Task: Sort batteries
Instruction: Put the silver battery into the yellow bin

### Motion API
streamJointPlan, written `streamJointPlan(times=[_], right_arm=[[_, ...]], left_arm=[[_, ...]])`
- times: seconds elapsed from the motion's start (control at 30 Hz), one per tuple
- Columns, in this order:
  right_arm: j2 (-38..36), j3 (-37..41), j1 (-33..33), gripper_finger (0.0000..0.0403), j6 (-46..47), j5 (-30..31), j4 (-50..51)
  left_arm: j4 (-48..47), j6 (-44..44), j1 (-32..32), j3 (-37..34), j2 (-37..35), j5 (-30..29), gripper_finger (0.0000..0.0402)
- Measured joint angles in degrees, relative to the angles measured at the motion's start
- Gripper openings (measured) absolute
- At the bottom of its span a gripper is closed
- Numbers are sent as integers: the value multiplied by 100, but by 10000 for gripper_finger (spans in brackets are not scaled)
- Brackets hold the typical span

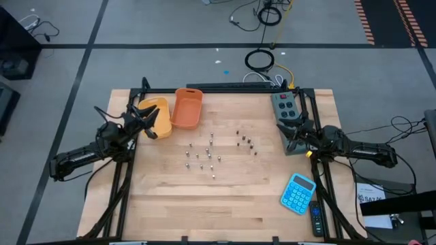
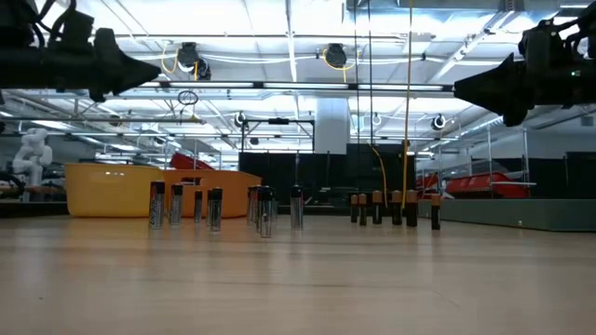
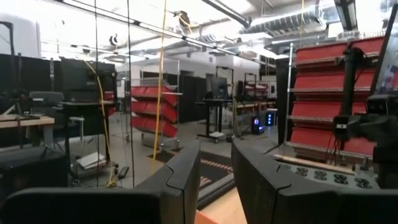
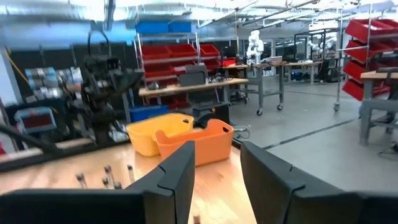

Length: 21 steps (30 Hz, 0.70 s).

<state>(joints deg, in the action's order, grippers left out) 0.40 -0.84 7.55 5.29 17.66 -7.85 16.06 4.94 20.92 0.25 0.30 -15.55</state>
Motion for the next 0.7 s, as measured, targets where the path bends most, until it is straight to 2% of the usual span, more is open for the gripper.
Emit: streamJointPlan(times=[0.3, 0.47, 0.6, 0.7], right_arm=[[0, 2, 0, 121, 345, 79, -463], [23, 2, 0, 121, 1260, 368, -671], [178, 2, 0, 121, 1444, -237, -546], [392, 2, -12, 121, 1559, -457, -571]], left_arm=[[28, -91, -1, 0, 3, 330, 100], [-42, -1362, 1, 0, 5, 463, 100], [-723, -1665, -1, 109, 59, 1123, 100], [-1127, -1665, -6, 403, 192, 1610, 100]])
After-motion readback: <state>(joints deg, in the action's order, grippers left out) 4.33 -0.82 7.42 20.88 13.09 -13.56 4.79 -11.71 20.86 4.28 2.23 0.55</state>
